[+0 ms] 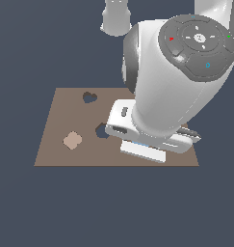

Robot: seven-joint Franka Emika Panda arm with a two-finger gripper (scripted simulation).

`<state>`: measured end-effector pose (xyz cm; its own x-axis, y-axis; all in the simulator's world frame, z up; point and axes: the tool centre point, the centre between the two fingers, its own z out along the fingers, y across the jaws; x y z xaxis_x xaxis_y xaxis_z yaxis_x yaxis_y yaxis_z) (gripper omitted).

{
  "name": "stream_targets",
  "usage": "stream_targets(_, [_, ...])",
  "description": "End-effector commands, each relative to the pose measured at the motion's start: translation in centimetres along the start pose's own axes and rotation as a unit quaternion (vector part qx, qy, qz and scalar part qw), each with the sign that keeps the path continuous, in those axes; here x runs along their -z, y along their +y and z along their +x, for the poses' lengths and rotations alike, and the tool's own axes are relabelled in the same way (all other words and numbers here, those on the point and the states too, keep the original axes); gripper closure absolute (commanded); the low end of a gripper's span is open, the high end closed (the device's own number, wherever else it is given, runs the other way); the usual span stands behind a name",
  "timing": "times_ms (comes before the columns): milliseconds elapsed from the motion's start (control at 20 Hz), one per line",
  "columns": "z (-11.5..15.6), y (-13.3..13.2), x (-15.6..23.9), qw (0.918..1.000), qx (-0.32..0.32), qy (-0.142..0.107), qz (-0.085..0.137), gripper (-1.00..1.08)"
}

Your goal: Insert a designated object into the corresponding slot on a board.

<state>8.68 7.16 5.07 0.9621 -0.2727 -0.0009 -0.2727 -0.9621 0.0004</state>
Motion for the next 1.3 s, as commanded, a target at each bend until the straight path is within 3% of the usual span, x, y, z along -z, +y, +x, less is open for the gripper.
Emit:
stream_targets(0, [0.2,-0.1,-0.1,1.0,-0.003,0.0,0.0,-0.92])
stream_targets(600, [0.2,0.0,-2.1,1.0,-0.003,0.0,0.0,-0.92])
stream_targets(650, [0.2,0.0,-2.1,1.0,-0.003,0.0,0.0,1.08])
stream_targets(1250, [0.2,-0.1,-1.8,1.0,-0.003,0.001,0.0,1.08])
